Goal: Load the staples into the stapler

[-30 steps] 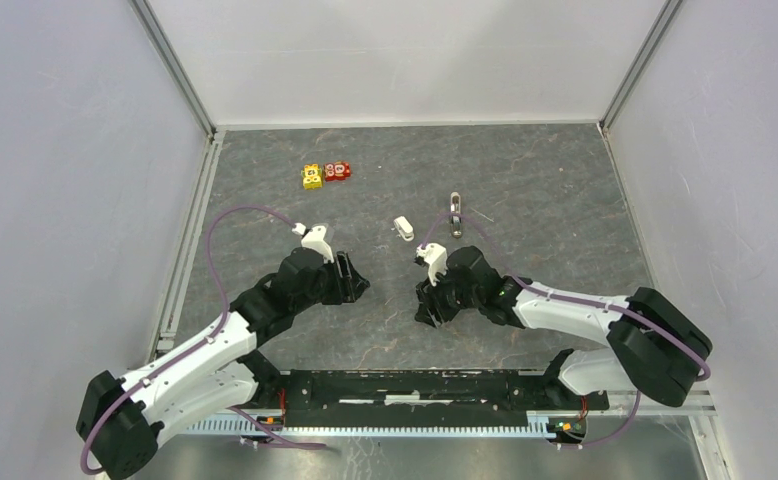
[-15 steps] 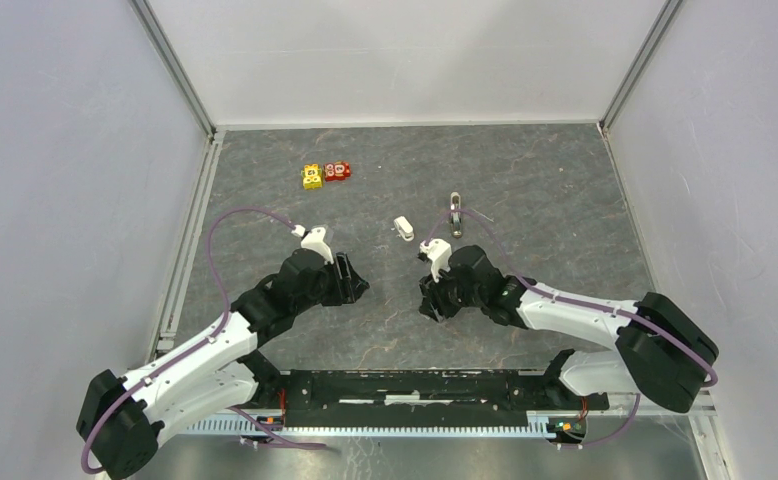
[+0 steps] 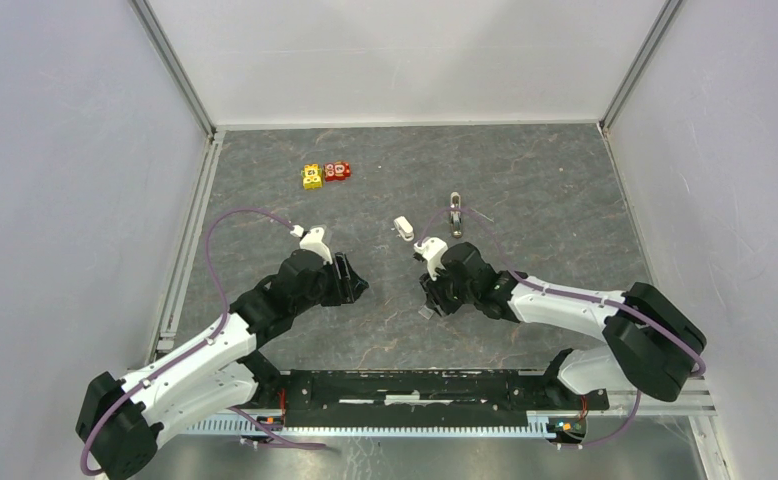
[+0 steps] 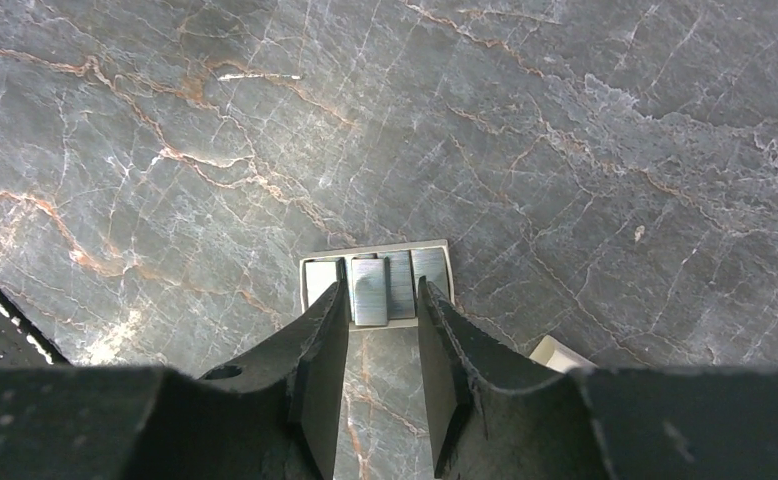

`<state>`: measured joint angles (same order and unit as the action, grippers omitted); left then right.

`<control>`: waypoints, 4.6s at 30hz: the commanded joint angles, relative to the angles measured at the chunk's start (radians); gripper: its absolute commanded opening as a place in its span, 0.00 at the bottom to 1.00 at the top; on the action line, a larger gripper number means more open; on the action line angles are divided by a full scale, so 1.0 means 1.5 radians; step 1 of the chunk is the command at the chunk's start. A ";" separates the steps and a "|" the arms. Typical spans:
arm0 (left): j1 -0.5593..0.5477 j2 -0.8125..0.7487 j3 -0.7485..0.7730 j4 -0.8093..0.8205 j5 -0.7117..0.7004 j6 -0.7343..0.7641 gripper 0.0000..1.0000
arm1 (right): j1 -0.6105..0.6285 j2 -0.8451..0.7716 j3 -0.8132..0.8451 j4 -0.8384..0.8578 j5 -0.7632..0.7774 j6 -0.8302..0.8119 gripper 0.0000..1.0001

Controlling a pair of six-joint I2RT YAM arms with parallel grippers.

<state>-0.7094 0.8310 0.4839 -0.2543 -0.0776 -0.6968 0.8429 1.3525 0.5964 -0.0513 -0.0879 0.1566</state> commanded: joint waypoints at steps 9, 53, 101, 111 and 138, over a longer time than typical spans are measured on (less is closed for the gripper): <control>-0.003 -0.014 0.000 0.008 -0.019 -0.013 0.61 | 0.001 0.021 0.031 0.014 0.002 -0.014 0.35; -0.003 -0.021 0.011 -0.006 -0.029 -0.006 0.61 | 0.042 0.044 0.027 -0.003 0.079 -0.023 0.30; -0.003 -0.149 0.201 -0.271 -0.146 0.243 1.00 | -0.124 0.095 0.203 0.003 0.205 0.041 0.21; -0.003 -0.166 0.184 -0.260 -0.139 0.258 1.00 | -0.169 0.191 0.257 0.029 0.261 0.099 0.21; -0.003 -0.160 0.184 -0.258 -0.164 0.265 1.00 | -0.248 0.229 0.227 0.122 0.195 0.143 0.22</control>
<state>-0.7094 0.5873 0.7589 -0.6571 -0.2951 -0.3531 0.4820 1.6901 0.9440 0.0753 0.2359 0.3553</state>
